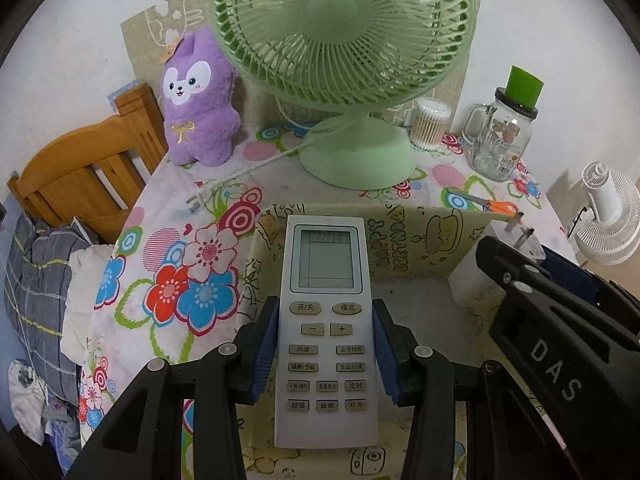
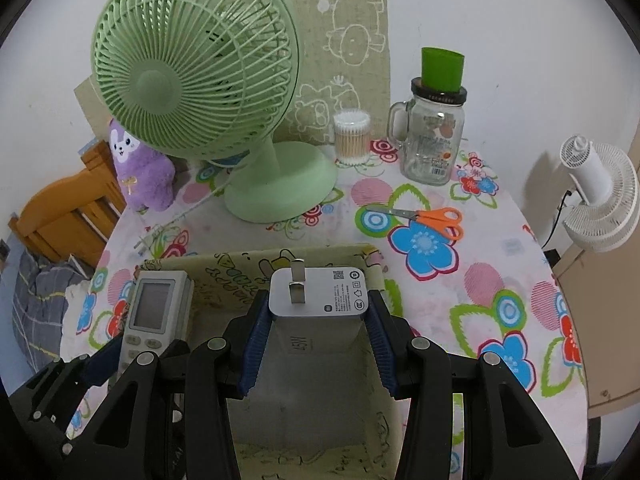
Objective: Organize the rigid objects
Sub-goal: 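Lift the remote and charger and carry both toward the fabric box, then lower the remote and charger into the box and open both tools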
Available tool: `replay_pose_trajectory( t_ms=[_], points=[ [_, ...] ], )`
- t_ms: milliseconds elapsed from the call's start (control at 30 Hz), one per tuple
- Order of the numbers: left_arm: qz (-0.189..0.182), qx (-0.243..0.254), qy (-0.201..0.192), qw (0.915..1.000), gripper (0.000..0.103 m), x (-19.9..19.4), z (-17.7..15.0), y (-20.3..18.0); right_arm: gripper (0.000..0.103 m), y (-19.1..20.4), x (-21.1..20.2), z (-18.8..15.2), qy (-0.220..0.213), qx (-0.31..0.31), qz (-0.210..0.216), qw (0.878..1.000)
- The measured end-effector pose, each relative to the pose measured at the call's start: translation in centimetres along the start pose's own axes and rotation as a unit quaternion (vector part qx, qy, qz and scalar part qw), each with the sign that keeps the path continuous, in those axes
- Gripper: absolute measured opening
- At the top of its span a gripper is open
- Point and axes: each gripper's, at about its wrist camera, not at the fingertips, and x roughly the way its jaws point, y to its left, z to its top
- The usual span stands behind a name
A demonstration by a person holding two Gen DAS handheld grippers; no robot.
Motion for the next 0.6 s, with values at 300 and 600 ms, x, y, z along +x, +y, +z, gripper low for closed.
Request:
replay_pose_trajectory(
  t_ms=[300,600],
  points=[
    [0.013,-0.001,0.013,0.9998,0.046,1.7,-0.2,0.0,0.051,0.6,2.3,0.1,0.003,0.002,-0.008,1.000],
    [0.010,0.012,0.002,0.9999,0.056,1.6,-0.1,-0.3,0.054,0.3,3.5,0.0,0.004,0.031,0.009,0.999]
  ],
)
